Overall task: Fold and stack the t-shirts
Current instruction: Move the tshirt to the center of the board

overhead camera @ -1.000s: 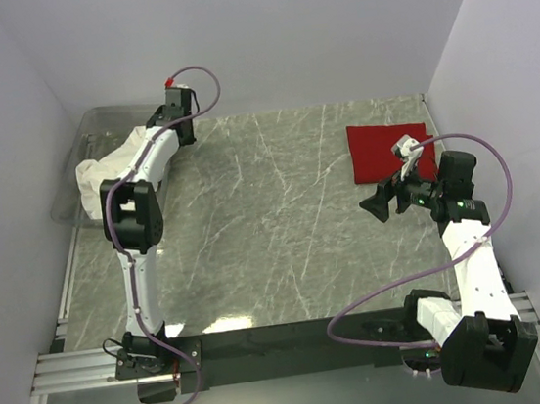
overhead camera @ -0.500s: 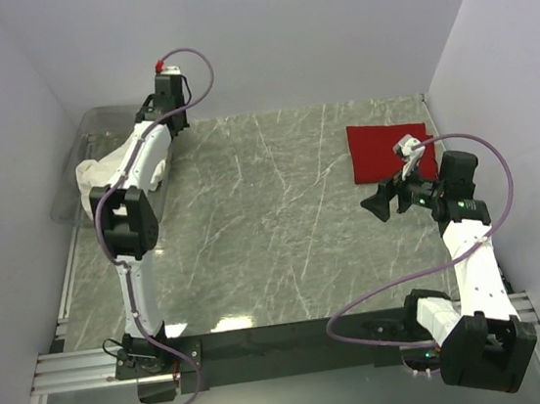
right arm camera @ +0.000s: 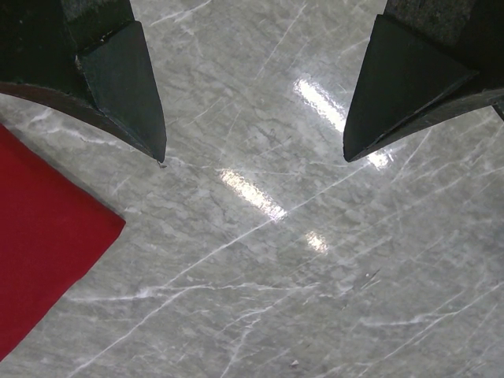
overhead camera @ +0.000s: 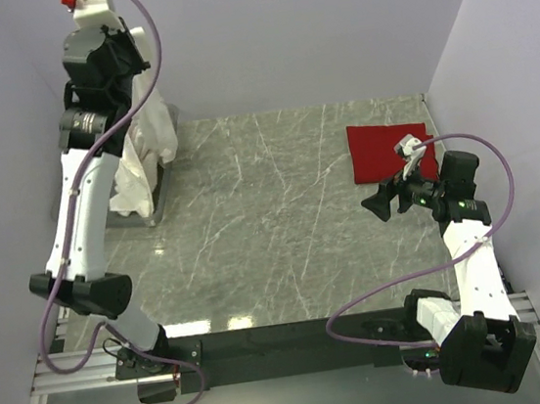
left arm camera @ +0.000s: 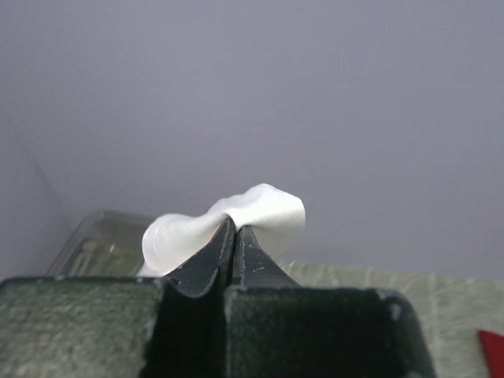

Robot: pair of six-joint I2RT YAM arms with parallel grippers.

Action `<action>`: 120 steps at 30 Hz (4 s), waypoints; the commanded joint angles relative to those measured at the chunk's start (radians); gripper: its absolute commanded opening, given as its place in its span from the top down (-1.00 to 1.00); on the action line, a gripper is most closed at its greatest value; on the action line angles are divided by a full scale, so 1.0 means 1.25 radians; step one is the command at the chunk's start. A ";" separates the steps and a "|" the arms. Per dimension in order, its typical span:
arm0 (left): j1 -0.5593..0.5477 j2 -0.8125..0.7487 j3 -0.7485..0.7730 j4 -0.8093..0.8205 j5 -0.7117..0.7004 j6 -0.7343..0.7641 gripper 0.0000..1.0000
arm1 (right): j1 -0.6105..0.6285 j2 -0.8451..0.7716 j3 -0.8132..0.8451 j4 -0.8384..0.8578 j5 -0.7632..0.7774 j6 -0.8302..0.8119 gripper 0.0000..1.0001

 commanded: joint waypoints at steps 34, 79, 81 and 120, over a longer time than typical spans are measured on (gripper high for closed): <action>-0.206 -0.231 0.014 0.217 0.119 -0.225 0.99 | 0.782 0.259 0.453 0.192 0.271 0.370 -0.75; -0.220 -0.366 -0.135 0.202 0.009 -0.195 0.99 | 0.955 0.415 0.699 -0.048 0.469 0.005 1.00; -0.220 -0.369 -0.133 0.207 0.019 -0.195 0.99 | 0.858 0.339 0.721 -0.083 0.348 -0.004 1.00; -0.220 -0.750 -0.947 0.248 0.105 -0.449 0.99 | 0.402 0.149 0.349 -0.169 0.251 -0.128 1.00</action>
